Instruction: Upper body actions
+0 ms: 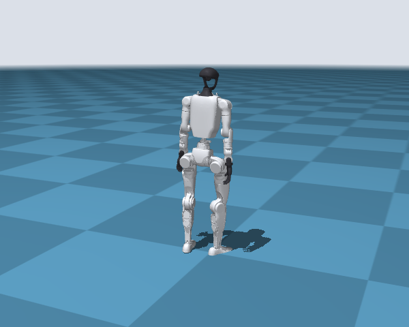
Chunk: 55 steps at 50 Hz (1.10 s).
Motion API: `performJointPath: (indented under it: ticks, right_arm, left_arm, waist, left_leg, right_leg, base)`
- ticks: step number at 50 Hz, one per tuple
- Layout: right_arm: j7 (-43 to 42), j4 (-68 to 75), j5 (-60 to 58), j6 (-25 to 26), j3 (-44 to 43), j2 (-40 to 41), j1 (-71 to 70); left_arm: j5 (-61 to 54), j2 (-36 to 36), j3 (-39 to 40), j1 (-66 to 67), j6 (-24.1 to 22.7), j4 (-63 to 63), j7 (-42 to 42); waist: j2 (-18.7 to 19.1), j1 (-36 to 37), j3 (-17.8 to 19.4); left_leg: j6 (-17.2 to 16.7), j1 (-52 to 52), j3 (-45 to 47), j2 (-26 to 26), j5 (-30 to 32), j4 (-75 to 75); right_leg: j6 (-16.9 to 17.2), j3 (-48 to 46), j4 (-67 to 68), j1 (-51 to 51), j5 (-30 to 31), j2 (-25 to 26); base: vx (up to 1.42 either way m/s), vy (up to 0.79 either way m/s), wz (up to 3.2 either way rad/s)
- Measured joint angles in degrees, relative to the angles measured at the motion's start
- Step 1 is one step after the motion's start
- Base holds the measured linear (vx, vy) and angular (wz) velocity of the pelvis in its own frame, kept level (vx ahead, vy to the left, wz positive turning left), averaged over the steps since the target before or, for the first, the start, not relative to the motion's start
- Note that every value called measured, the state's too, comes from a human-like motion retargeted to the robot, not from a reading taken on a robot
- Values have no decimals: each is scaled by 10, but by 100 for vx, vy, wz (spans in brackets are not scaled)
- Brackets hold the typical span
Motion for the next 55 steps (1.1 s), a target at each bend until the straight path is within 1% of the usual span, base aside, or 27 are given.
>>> performJointPath:
  ticks: [3,7,13,15,18,20,22,30,35,45,55]
  right_arm:
    - [4,-4,-9,7,-1,4,-2]
    - [11,-13,-5,11,-5,11,-7]
    - [20,-22,9,6,-1,17,-12]
    - [21,-23,2,7,0,18,-13]
    - [20,-19,-8,10,3,15,-13]
    - [21,-14,-11,12,3,13,-13]
    - [26,-6,-10,13,4,10,-13]
    - [35,17,-14,22,0,4,-12]
    - [37,22,-18,25,-7,6,-12]
    - [36,21,-19,24,-2,8,-24]
    - [25,19,-19,17,13,14,-61]
  left_arm:
    - [36,11,-10,6,19,19,-31]
    - [114,30,-40,6,53,54,-58]
    - [236,43,-83,3,94,90,-81]
    - [264,40,-91,6,105,95,-92]
    - [291,34,-101,10,114,103,-130]
    - [300,32,-113,10,113,112,-155]
    - [304,31,-127,10,111,120,-161]
    - [343,25,-155,14,109,124,-137]
    - [361,25,-155,12,111,121,-137]
    - [330,34,-144,1,108,119,-145]
    - [319,48,-145,-14,103,115,-142]
  waist:
    - [1,1,-11]
    - [5,-6,-24]
    - [3,-6,-25]
    - [3,-5,-26]
    - [3,-4,-28]
    - [3,-3,-29]
    - [2,-2,-29]
    - [1,0,-29]
    - [0,-1,-28]
    - [1,-5,-23]
    - [5,-12,-2]
  left_leg:
    - [2,12,1,-5,3,-16]
    - [1,14,1,-4,4,-22]
    - [-1,17,-2,-3,4,-17]
    - [-1,18,-2,-2,3,-17]
    - [-3,18,-4,-1,4,-16]
    - [-4,18,-5,0,4,-15]
    - [-5,18,-6,2,5,-15]
    - [-9,18,-8,7,8,-14]
    - [-12,16,-7,10,9,-12]
    - [-17,9,1,17,12,-12]
    - [-21,-9,19,25,13,-10]
  right_leg:
    - [0,4,-16,9,6,5]
    - [2,-2,-26,13,12,6]
    - [1,-6,-28,20,13,6]
    - [0,-7,-29,21,12,7]
    - [-1,-9,-29,24,11,8]
    - [-1,-12,-29,26,10,8]
    - [-2,-15,-30,28,10,9]
    - [-6,-19,-26,29,6,12]
    - [-10,-18,-25,28,4,14]
    - [-17,-8,-27,16,5,21]
    - [-23,13,-24,-13,9,25]
  base:
    - [12,-1,-13]
    - [8,-1,10]
    - [0,0,0]
    - [0,0,0]
    - [0,0,0]
    - [0,0,0]
    - [3,-6,11]
    - [2,-5,3]
    - [1,-8,-1]
    - [-3,-7,-9]
    - [-7,-7,-17]
